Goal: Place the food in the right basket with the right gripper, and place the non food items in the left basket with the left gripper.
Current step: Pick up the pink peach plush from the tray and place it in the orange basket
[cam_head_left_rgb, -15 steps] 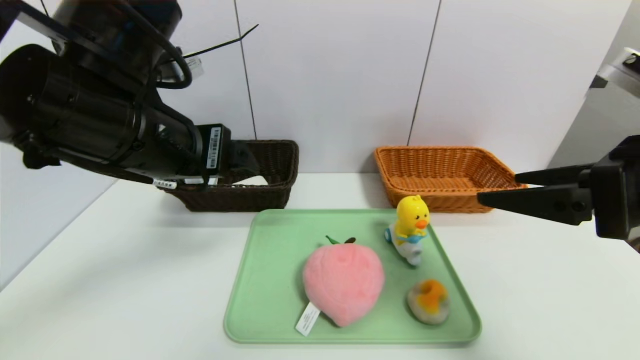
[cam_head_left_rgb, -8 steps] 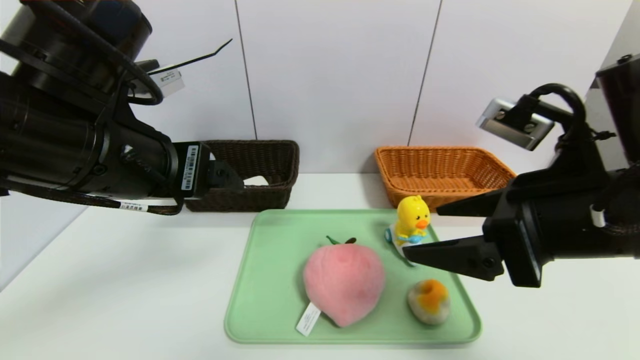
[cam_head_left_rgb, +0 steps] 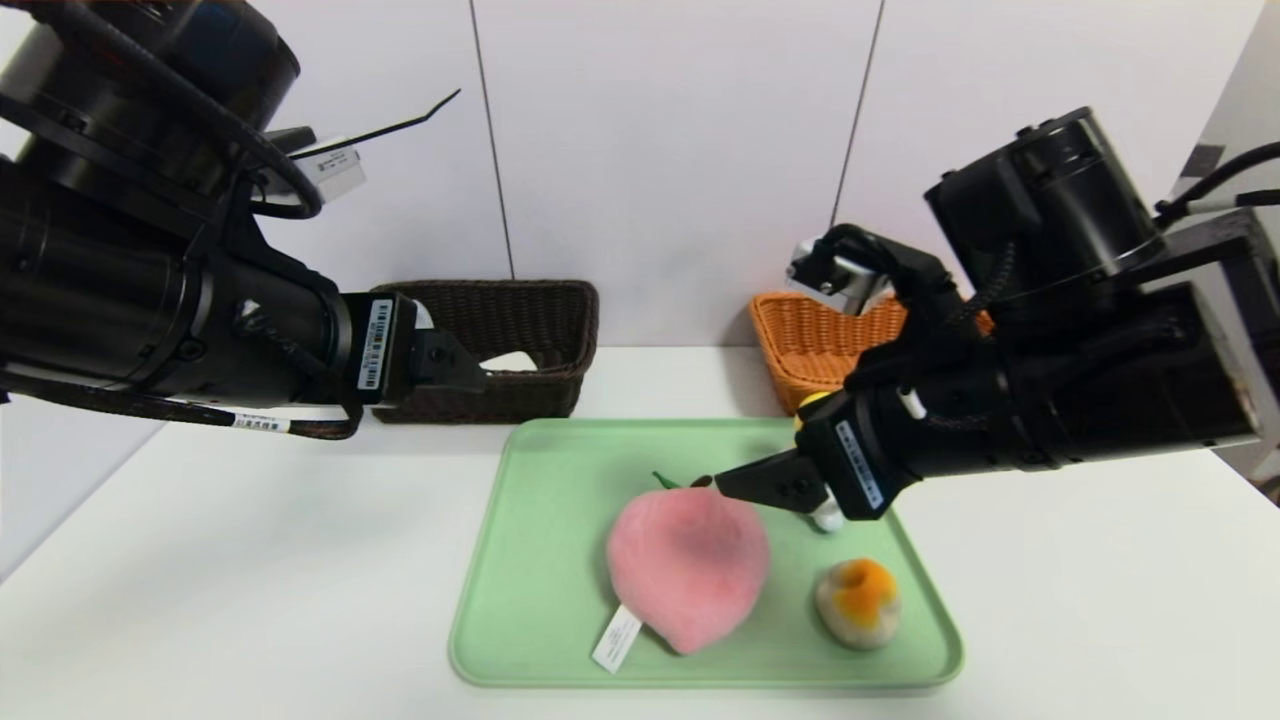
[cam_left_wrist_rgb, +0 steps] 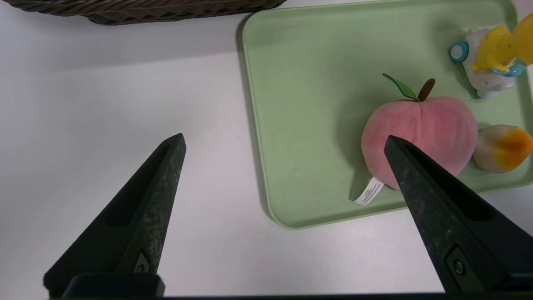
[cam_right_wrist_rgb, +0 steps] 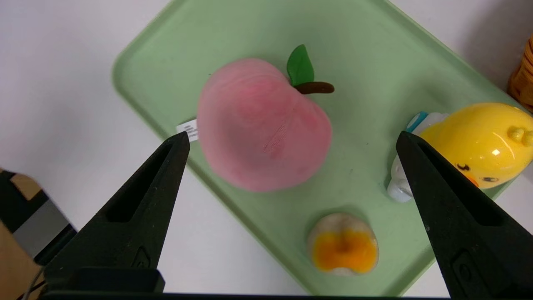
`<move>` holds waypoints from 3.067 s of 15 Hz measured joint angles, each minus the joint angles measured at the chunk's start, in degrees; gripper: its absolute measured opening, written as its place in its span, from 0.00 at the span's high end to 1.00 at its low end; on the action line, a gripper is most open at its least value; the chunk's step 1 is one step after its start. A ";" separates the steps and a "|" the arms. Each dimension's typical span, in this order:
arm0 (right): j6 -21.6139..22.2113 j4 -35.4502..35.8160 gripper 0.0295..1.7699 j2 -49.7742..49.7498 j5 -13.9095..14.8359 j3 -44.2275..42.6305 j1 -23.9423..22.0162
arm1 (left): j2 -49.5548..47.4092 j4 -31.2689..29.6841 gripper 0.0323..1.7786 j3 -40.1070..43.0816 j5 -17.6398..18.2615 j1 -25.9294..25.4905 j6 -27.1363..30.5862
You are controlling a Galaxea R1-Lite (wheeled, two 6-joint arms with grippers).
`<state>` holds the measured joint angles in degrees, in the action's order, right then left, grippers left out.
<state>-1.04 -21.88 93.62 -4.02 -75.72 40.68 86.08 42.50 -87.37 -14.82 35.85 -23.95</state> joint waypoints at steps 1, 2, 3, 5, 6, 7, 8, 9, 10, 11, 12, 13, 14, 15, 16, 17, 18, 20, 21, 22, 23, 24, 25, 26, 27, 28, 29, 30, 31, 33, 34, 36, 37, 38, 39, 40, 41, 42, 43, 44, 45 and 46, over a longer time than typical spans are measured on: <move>0.00 -0.02 0.03 1.91 1.39 -1.01 0.59 | 0.09 -0.02 0.05 0.00 0.00 0.00 0.00; 0.00 0.02 0.03 3.71 2.24 -1.84 1.21 | 0.17 -0.02 0.05 0.00 0.00 0.00 -0.02; 0.02 0.04 0.03 5.16 2.68 -2.45 1.79 | 0.24 -0.02 0.05 0.00 0.00 0.00 -0.05; 0.05 0.17 0.03 7.70 3.36 -3.23 2.93 | 0.33 0.00 0.05 0.00 -0.02 0.00 0.01; 0.07 0.15 0.03 8.63 3.40 -3.39 3.34 | 0.41 -0.02 0.05 0.00 -0.02 0.00 -0.02; 0.11 0.11 0.03 9.29 3.39 -3.47 3.56 | 0.50 -0.02 0.05 0.02 0.00 0.00 -0.05; 0.16 0.04 0.03 9.87 3.43 -3.52 3.64 | 0.63 -0.05 0.05 0.16 0.00 0.00 -0.05; 0.16 0.00 0.03 10.31 3.40 -3.50 3.69 | 0.77 -0.20 0.05 0.38 0.00 0.00 -0.05; 0.18 -0.07 0.03 10.62 3.34 -3.33 3.74 | 0.89 -0.20 0.05 0.60 0.00 0.00 -0.05; 0.20 -0.07 0.03 10.92 3.32 -2.97 3.86 | 1.07 -0.20 0.05 0.71 0.00 0.00 -0.07; 0.27 -0.05 0.03 11.23 3.29 -2.65 4.08 | 1.22 -0.20 0.05 0.74 -0.02 0.00 -0.07; 0.33 -0.05 0.03 11.51 3.28 -2.34 4.33 | 1.33 -0.20 0.05 0.77 -0.02 0.00 -0.10; 0.33 -0.05 0.03 11.82 3.18 -2.12 4.49 | 1.43 -0.20 0.05 0.79 0.00 0.00 -0.10; 0.35 -0.05 0.03 12.14 3.12 -2.01 4.61 | 1.51 -0.20 0.05 0.83 0.05 0.00 -0.11; 0.44 0.00 0.03 12.50 3.08 -1.95 4.72 | 1.55 -0.20 0.05 0.93 0.02 0.00 -0.13; 0.44 0.02 0.03 12.74 3.01 -1.93 4.80 | 1.57 -0.20 0.05 1.10 0.02 0.00 -0.13; 0.40 0.00 0.03 12.89 2.97 -1.90 4.94 | 1.55 -0.20 0.05 1.16 0.02 0.00 -0.13; 0.18 0.00 0.03 13.09 2.71 -1.68 5.13 | 1.57 -0.20 0.05 1.21 0.00 0.00 -0.13; 0.11 0.00 0.04 13.15 2.66 -1.60 5.16 | 1.57 -0.20 0.05 1.21 0.00 0.00 -0.13; 0.02 0.02 0.15 13.24 2.65 -1.35 5.34 | 1.60 -0.20 0.05 1.21 0.00 0.00 -0.13; -0.12 0.11 0.25 13.30 2.71 -0.91 5.51 | 1.62 -0.20 0.05 1.21 0.02 0.00 -0.13; -0.12 0.17 0.33 13.35 2.71 -0.60 5.66 | 1.63 -0.20 0.05 1.21 0.02 0.00 -0.13; -0.09 0.24 0.41 13.35 2.73 -0.41 5.79 | 1.63 -0.22 0.05 1.18 0.00 0.00 -0.13; -0.09 0.48 0.46 13.29 2.79 -0.35 5.84 | 1.62 -0.22 0.05 1.18 0.02 0.00 -0.13; -0.06 0.52 0.51 13.21 2.90 -0.33 5.86 | 1.62 -0.24 0.05 1.18 0.02 0.00 -0.13; -0.06 0.56 0.56 13.09 3.04 -0.33 5.86 | 1.62 -0.20 0.05 1.18 -0.02 0.00 -0.13; -0.01 0.55 0.63 12.89 3.15 -0.39 5.86 | 1.60 -0.22 0.05 1.16 0.00 0.00 -0.18; -0.01 0.52 0.76 12.54 3.17 -0.41 5.84 | 1.57 -0.22 0.05 1.16 0.00 0.00 -0.24; 0.00 0.50 0.83 12.11 3.21 -0.41 5.84 | 1.52 -0.20 0.05 1.13 0.00 0.00 -0.22; -0.04 0.55 0.83 10.86 3.34 -0.52 5.86 | 1.49 -0.20 0.05 1.13 0.00 0.00 -0.22; -0.06 0.59 0.83 10.07 3.32 -0.74 5.84 | 1.49 -0.20 0.05 1.13 0.00 0.00 -0.24; -0.06 0.66 0.83 8.17 3.32 -1.02 5.71 | 1.49 -0.20 0.05 1.13 0.00 0.00 -0.22; -0.09 0.69 0.83 7.14 3.34 -1.13 5.49 | 1.46 -0.20 0.05 1.13 0.00 0.00 -0.27; -0.04 1.24 0.83 6.02 3.36 -1.18 5.18 | 1.43 -0.20 0.05 1.13 0.00 0.00 -0.33; -0.04 3.01 0.83 4.80 3.43 -1.23 4.61 | 1.38 -0.20 0.05 1.13 0.02 0.00 -0.38; -0.01 5.49 0.83 3.45 3.93 -1.24 3.67 | 1.32 -0.05 0.05 1.18 0.00 0.00 -0.43; 0.00 7.53 0.83 2.44 4.82 -1.24 2.76 | 1.22 -0.02 0.05 1.21 0.02 0.00 -0.43; 0.00 9.12 0.83 1.48 5.80 -1.24 1.66 | 1.13 -0.02 0.05 1.23 -0.02 0.00 -0.38; 0.00 10.31 0.83 0.73 6.34 -1.23 0.38 | 1.07 -0.02 0.05 1.24 -0.02 0.00 -0.40; 0.00 11.96 0.83 0.09 6.47 -1.23 -1.55 | 1.00 -0.02 0.05 1.27 0.00 0.00 -0.43; 0.02 13.73 0.83 -0.13 6.47 -1.23 -3.23 | 0.94 0.00 0.05 1.49 0.00 0.00 -0.35; 0.05 16.26 0.83 -0.10 6.50 -1.23 -5.18 | 0.88 -0.13 0.05 1.57 -0.02 0.00 -0.33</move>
<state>-0.99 -5.62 93.53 2.47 -76.95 35.50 86.96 42.36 -85.80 -14.85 35.85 -24.28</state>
